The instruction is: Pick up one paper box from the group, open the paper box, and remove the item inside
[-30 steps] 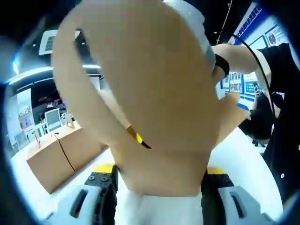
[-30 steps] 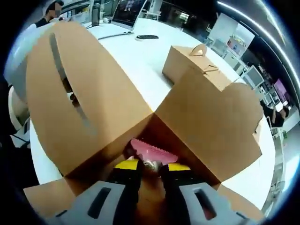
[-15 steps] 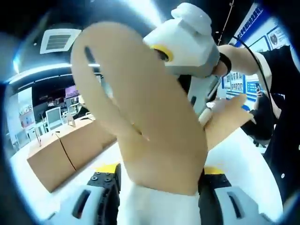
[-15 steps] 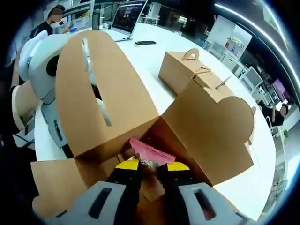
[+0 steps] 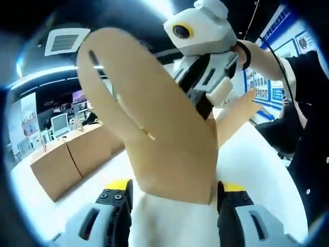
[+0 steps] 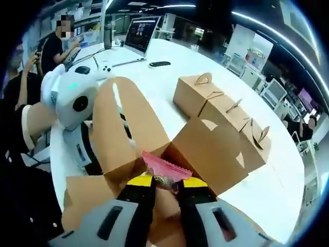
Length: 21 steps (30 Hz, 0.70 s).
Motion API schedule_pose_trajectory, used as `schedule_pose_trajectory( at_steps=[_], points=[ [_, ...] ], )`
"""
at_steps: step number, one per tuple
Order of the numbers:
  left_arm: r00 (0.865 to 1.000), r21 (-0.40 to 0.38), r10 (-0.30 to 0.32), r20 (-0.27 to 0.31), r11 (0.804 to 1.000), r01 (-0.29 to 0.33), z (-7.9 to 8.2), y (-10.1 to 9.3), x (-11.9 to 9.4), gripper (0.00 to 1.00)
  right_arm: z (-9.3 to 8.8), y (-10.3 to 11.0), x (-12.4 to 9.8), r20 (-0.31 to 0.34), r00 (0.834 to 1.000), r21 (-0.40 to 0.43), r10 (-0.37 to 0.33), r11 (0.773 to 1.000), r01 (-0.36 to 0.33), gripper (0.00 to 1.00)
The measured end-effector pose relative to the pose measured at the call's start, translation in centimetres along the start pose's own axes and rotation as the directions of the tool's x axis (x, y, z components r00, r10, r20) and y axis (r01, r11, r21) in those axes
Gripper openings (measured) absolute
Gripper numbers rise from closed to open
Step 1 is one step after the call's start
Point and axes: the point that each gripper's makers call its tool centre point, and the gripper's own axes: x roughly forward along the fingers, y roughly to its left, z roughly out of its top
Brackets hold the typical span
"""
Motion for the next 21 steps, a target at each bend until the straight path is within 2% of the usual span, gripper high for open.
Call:
schedule_pose_trajectory(
  at_steps=[3, 6, 11, 12, 16, 21],
  points=[
    [0.999, -0.015, 0.028, -0.015, 0.999, -0.028, -0.6, 0.3, -0.5, 0.67, 0.4, -0.1, -1.3, 0.04, 0.999, -0.001, -0.002, 1.0, 0.002, 0.19],
    [0.999, -0.028, 0.045, -0.019, 0.999, -0.045, -0.8, 0.1, -1.0, 0.67, 1.1, 0.0, -2.7, 0.106, 0.994, 0.027, -0.001, 1.0, -0.002, 0.19],
    [0.995, -0.035, 0.091, -0.031, 0.995, -0.092, -1.1, -0.1, -2.5, 0.67, 1.8, 0.3, -6.6, 0.226, 0.974, 0.086, 0.018, 0.996, -0.038, 0.19],
    [0.995, -0.034, 0.097, -0.033, 0.995, -0.098, -1.0, -0.2, -2.8, 0.67, 1.8, 0.5, -7.7, 0.26, 0.965, 0.105, 0.022, 0.993, -0.051, 0.19],
    [0.993, -0.04, 0.121, -0.018, 0.992, -0.121, -0.5, -0.9, -4.1, 0.67, 0.9, 0.7, -10.5, 0.312, 0.95, 0.137, 0.02, 0.988, -0.066, 0.19],
    [0.989, -0.041, 0.145, -0.001, 0.989, -0.145, -0.1, -2.0, -5.7, 0.67, -1.2, 0.7, -14.1, 0.366, 0.931, 0.16, -0.01, 0.986, -0.052, 0.19]
  ],
)
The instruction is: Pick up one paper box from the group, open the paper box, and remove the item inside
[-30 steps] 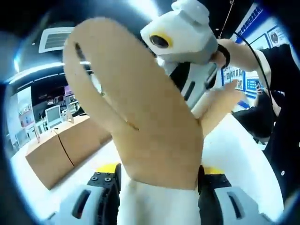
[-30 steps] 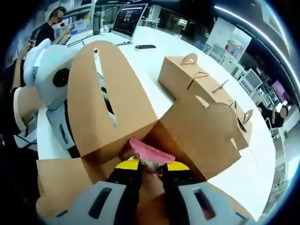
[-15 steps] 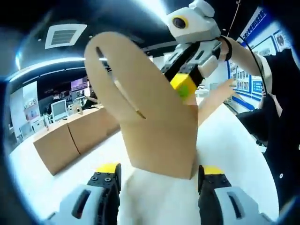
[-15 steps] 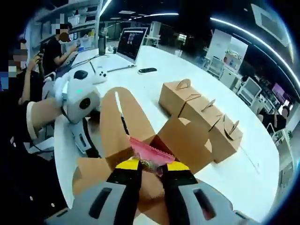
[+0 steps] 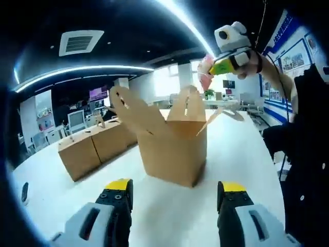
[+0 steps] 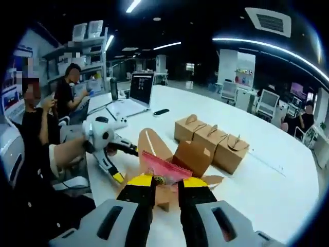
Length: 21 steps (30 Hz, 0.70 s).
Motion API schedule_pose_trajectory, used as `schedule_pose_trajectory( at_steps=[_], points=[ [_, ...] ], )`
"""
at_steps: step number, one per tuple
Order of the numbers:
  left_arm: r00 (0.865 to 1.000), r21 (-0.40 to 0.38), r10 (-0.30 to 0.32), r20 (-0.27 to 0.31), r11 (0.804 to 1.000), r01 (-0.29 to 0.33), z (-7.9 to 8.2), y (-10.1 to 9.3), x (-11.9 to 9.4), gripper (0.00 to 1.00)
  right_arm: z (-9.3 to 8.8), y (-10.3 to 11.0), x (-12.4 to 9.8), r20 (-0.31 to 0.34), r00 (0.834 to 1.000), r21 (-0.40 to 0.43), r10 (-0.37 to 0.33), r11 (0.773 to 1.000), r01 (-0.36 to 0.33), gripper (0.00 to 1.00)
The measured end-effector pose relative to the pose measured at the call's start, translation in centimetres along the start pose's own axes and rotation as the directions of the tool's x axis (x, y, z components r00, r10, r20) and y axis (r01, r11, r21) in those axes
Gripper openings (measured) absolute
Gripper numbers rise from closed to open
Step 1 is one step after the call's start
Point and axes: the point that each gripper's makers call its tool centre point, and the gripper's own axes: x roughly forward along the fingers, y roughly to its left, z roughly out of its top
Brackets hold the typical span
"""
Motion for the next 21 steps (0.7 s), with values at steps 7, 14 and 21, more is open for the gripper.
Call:
schedule_pose_trajectory(
  at_steps=[7, 14, 21],
  points=[
    [1.0, -0.009, 0.022, 0.001, 1.0, -0.022, -1.1, -1.8, -2.3, 0.67, -3.6, -0.7, -3.9, -0.002, 1.0, 0.058, -0.023, 0.998, 0.023, 0.19],
    [0.999, -0.039, 0.048, -0.007, 0.998, -0.048, -2.6, -3.5, -4.3, 0.67, -11.1, -0.6, -4.9, -0.14, 0.99, 0.185, 0.016, 0.983, 0.01, 0.19],
    [0.998, -0.084, 0.058, 0.001, 0.995, -0.057, -3.6, -3.9, -5.2, 0.66, -18.3, -0.4, -3.9, -0.312, 0.947, 0.248, 0.083, 0.969, -0.004, 0.19]
  ],
)
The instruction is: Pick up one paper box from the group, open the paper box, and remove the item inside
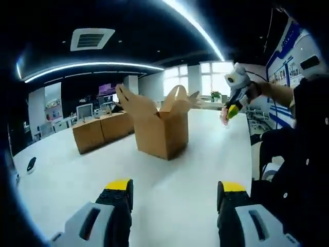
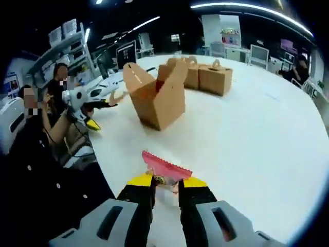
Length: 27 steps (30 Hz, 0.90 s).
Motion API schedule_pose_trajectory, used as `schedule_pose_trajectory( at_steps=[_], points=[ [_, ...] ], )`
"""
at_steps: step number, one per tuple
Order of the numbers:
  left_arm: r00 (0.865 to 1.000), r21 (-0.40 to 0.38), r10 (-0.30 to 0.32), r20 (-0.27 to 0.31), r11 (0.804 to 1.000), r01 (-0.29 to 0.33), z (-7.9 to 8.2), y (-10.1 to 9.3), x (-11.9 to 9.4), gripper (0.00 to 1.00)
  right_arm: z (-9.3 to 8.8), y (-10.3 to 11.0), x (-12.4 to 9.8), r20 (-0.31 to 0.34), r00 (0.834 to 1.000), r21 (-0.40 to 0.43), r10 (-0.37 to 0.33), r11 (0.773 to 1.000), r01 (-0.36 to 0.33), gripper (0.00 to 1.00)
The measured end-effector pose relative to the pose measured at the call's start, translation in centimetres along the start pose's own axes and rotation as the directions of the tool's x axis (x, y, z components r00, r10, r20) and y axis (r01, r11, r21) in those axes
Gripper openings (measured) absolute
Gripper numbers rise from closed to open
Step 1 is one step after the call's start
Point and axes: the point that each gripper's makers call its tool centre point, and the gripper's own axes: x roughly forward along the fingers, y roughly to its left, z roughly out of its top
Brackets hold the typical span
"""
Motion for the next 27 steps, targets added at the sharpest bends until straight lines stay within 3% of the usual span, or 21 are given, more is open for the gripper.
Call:
schedule_pose_trajectory(
  at_steps=[2, 4, 11, 14, 25, 27],
  points=[
    [1.0, -0.007, 0.005, 0.0, 1.0, -0.005, -0.3, 0.1, -0.1, 0.66, -1.3, -1.1, 0.9, -0.051, 0.998, -0.043, -0.04, 0.998, 0.038, 0.19],
    [1.0, -0.017, 0.004, 0.0, 1.0, -0.004, -0.4, 0.1, -0.1, 0.66, -1.6, -1.2, 1.3, -0.075, 0.997, -0.049, -0.036, 0.998, 0.032, 0.2],
    [1.0, -0.031, -0.006, 0.005, 1.0, 0.006, -0.3, 0.1, 0.0, 0.66, -0.9, -1.2, 1.4, -0.054, 0.998, -0.028, -0.02, 0.999, 0.018, 0.21],
    [1.0, -0.033, -0.009, 0.005, 0.999, 0.009, -0.3, 0.1, 0.0, 0.66, -0.9, -1.3, 1.4, -0.044, 0.999, -0.029, -0.015, 0.999, 0.014, 0.28],
    [1.0, -0.039, -0.008, 0.003, 0.999, 0.008, -0.4, 0.1, 0.1, 0.66, 1.0, -1.3, 0.3, 0.112, 0.993, -0.096, -0.032, 0.994, 0.043, 0.47],
    [1.0, -0.041, -0.004, 0.005, 0.999, 0.004, -0.3, 0.1, 0.1, 0.66, 2.1, -1.0, 0.0, 0.193, 0.981, -0.101, -0.032, 0.994, 0.052, 0.48]
  ],
)
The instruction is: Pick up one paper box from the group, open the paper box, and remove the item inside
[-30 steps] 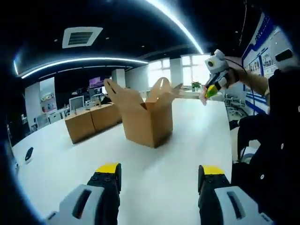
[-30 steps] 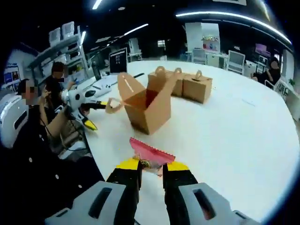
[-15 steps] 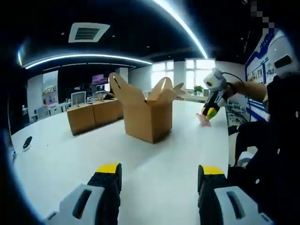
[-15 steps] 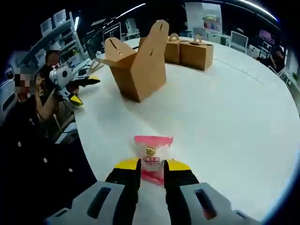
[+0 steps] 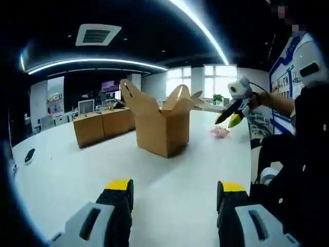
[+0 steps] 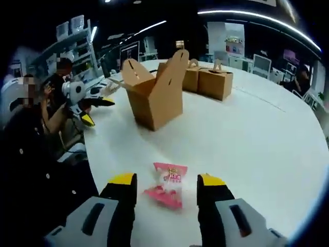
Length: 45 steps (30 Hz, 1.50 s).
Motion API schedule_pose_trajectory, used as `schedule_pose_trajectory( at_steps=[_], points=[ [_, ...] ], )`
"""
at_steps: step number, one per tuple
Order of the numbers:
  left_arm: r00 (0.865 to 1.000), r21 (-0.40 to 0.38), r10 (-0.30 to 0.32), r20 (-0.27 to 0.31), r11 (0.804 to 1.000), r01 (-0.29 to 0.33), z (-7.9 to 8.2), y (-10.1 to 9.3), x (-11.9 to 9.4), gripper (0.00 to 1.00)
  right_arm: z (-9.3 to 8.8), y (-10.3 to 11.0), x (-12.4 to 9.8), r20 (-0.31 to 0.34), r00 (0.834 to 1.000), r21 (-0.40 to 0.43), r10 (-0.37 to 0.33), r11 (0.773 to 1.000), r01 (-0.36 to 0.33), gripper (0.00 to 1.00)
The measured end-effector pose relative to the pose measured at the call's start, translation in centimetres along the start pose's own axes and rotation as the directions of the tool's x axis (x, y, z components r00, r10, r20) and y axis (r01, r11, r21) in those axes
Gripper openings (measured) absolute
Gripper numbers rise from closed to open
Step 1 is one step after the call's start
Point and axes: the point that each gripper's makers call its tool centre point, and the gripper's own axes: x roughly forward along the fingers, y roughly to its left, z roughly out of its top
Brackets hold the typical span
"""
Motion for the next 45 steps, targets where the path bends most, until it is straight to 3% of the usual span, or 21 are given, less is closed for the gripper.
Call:
schedule_pose_trajectory(
  at_steps=[2, 5, 7, 9, 13, 17, 22, 27, 31, 37, 40, 45],
  points=[
    [1.0, 0.0, 0.002, 0.005, 1.0, -0.002, 0.2, -0.1, 0.1, 0.66, 1.0, -0.1, 0.0, 0.063, 0.998, -0.028, -0.022, 0.999, 0.024, 0.49],
    [1.0, -0.011, 0.01, 0.024, 1.0, -0.01, 0.5, -0.2, 0.2, 0.66, 2.8, 0.0, 0.1, 0.201, 0.978, 0.001, -0.057, 0.998, 0.058, 0.49],
    [0.999, -0.019, 0.027, 0.034, 0.999, -0.026, 0.8, -0.1, 0.3, 0.66, 4.1, 0.5, 0.1, 0.311, 0.949, 0.066, -0.053, 0.997, 0.034, 0.49],
    [0.998, -0.025, 0.046, 0.04, 0.999, -0.045, 1.1, -0.1, 0.4, 0.66, 4.3, 0.6, 0.4, 0.352, 0.932, 0.069, -0.081, 0.996, 0.06, 0.49],
    [0.995, -0.027, 0.084, 0.06, 0.996, -0.083, 1.8, 0.0, 0.7, 0.67, 3.8, 0.8, 1.6, 0.359, 0.921, 0.048, -0.153, 0.988, 0.145, 0.48],
    [0.982, -0.066, 0.145, 0.125, 0.988, -0.138, 3.2, 0.4, 1.0, 0.66, 3.9, 1.5, 2.3, 0.381, 0.905, 0.06, -0.191, 0.982, 0.182, 0.48],
    [0.966, -0.162, 0.199, 0.166, 0.972, -0.172, 3.4, 0.4, 1.9, 0.66, 4.0, 2.5, 3.1, 0.408, 0.891, 0.078, -0.201, 0.98, 0.186, 0.46],
    [0.954, -0.183, 0.243, 0.177, 0.96, -0.211, 3.7, 0.3, 2.4, 0.64, 4.1, 3.1, 4.2, 0.398, 0.896, 0.093, -0.196, 0.98, 0.173, 0.45],
    [0.944, -0.2, 0.275, 0.182, 0.95, -0.239, 4.5, 0.8, 3.2, 0.62, 5.6, 3.5, 5.7, 0.409, 0.889, 0.117, -0.205, 0.978, 0.172, 0.43],
    [0.946, -0.242, 0.254, 0.202, 0.949, -0.203, 6.1, 0.6, 4.8, 0.57, 7.6, 3.6, 7.5, 0.435, 0.875, 0.146, -0.212, 0.976, 0.163, 0.42],
    [0.949, -0.206, 0.257, 0.185, 0.954, -0.218, 6.5, 0.8, 5.9, 0.53, 7.9, 3.2, 8.5, 0.413, 0.882, 0.134, -0.226, 0.973, 0.187, 0.41],
    [0.949, -0.191, 0.258, 0.181, 0.956, -0.223, 7.2, 0.8, 7.0, 0.45, 9.1, 3.2, 8.6, 0.431, 0.875, 0.129, -0.22, 0.975, 0.182, 0.38]
  ],
)
